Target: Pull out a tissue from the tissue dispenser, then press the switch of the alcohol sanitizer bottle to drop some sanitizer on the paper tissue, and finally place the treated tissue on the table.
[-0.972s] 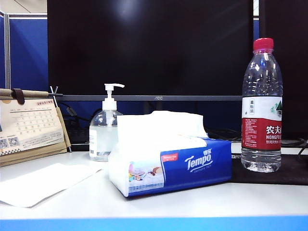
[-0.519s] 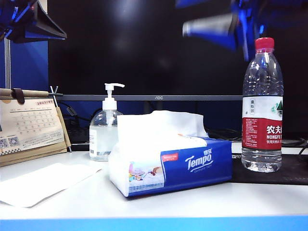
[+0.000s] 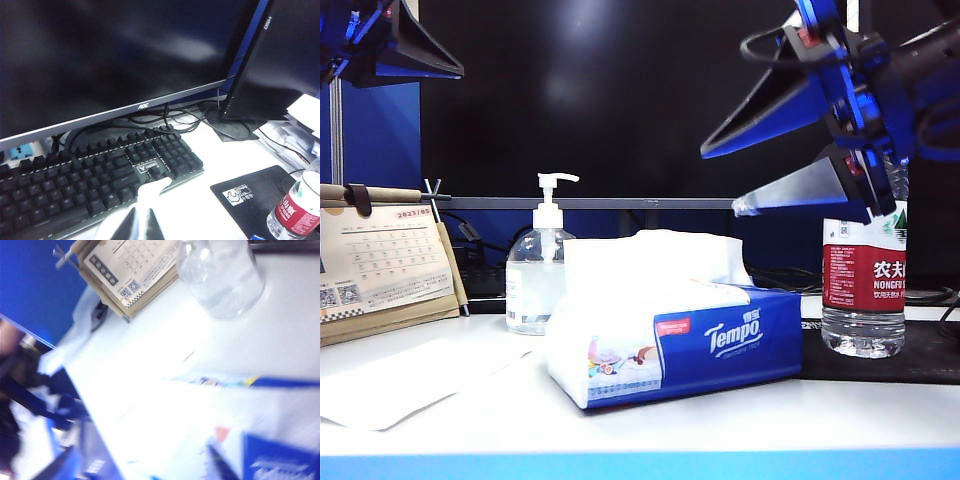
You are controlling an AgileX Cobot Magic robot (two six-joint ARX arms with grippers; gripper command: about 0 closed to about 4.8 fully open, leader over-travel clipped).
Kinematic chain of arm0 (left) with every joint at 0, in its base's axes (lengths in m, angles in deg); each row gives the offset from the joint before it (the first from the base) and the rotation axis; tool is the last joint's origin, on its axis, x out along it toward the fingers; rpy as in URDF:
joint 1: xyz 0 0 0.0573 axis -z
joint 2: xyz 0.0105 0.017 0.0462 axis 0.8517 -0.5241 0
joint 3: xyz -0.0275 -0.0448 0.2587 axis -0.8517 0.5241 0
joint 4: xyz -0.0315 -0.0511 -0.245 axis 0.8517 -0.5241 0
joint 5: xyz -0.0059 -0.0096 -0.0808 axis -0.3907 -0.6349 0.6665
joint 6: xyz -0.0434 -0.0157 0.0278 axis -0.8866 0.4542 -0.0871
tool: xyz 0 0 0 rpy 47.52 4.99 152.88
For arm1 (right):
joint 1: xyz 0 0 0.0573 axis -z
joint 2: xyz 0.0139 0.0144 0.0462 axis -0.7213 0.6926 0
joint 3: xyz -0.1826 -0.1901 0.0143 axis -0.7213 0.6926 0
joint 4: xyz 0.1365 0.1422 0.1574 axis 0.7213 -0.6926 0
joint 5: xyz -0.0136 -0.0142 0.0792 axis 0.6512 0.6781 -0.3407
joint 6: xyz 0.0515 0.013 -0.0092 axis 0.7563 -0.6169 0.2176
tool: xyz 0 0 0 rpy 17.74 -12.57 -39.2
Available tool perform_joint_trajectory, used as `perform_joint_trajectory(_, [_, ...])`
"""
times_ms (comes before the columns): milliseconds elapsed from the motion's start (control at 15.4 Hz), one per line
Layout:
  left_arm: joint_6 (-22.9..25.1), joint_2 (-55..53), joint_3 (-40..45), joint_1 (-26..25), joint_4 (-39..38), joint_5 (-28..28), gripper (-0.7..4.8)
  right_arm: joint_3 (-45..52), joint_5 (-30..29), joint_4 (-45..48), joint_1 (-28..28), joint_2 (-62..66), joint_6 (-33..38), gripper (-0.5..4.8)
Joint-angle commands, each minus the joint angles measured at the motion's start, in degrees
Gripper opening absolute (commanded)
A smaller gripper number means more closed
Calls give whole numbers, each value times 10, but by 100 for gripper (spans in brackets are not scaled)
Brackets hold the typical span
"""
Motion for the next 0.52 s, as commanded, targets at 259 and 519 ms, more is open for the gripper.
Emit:
perform_joint_trajectory(259, [18,2,-2,0,-16,15,29,-38,148,-107,5,8,-218,440])
perform_joint_trajectory(519, [28,2,-2,0,-16,15,29,-38,122,-6,6,99,-224,421])
